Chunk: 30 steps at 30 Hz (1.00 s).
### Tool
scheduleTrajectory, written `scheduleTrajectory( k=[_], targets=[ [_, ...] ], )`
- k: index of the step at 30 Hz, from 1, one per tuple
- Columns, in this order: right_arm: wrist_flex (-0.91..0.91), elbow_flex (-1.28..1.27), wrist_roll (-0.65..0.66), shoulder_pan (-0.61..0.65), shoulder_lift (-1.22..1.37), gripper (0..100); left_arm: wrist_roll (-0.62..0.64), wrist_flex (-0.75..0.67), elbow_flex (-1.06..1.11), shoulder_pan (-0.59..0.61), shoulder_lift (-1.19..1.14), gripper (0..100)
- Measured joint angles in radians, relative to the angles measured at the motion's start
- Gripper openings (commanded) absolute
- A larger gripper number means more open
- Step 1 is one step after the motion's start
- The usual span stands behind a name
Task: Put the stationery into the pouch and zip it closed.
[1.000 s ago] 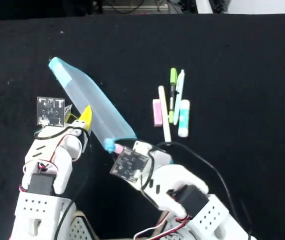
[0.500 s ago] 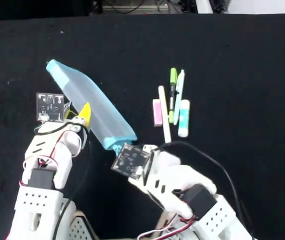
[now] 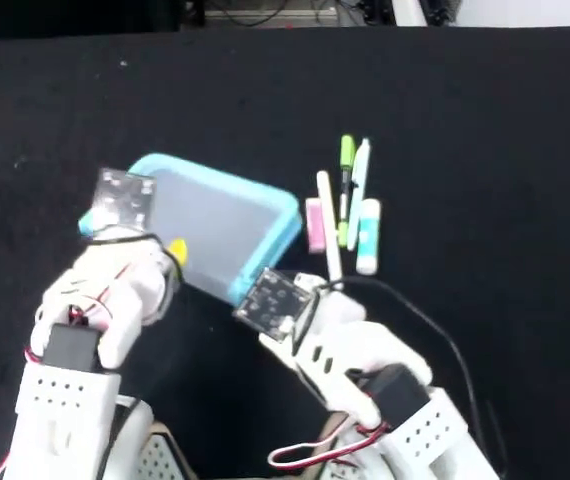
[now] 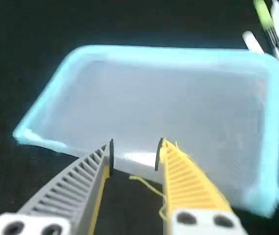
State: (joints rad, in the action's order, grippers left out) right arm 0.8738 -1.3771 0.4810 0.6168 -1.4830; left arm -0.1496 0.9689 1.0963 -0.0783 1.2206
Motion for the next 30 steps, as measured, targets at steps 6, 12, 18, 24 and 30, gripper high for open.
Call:
scheduleTrajectory(
  k=[6, 12, 18, 24, 30],
  targets=[
    [-0.069, -0.012, -0.072, -0.055, 0.000, 1.1, -0.044, 0.043, -0.011, -0.074, 0.000, 17],
    [-0.196, -0.081, -0.106, -0.091, 0.000, 1.1, -0.051, 0.110, -0.037, -0.118, 0.000, 17],
    [-0.239, -0.091, -0.109, -0.092, 0.000, 1.1, 0.037, 0.163, -0.077, -0.218, 0.002, 17],
    [-0.239, -0.091, -0.109, -0.092, 0.000, 1.1, 0.100, 0.163, -0.075, -0.358, 0.002, 17],
    [-0.239, -0.091, -0.109, -0.092, 0.000, 1.1, 0.106, 0.029, 0.032, -0.393, 0.002, 22]
  ],
)
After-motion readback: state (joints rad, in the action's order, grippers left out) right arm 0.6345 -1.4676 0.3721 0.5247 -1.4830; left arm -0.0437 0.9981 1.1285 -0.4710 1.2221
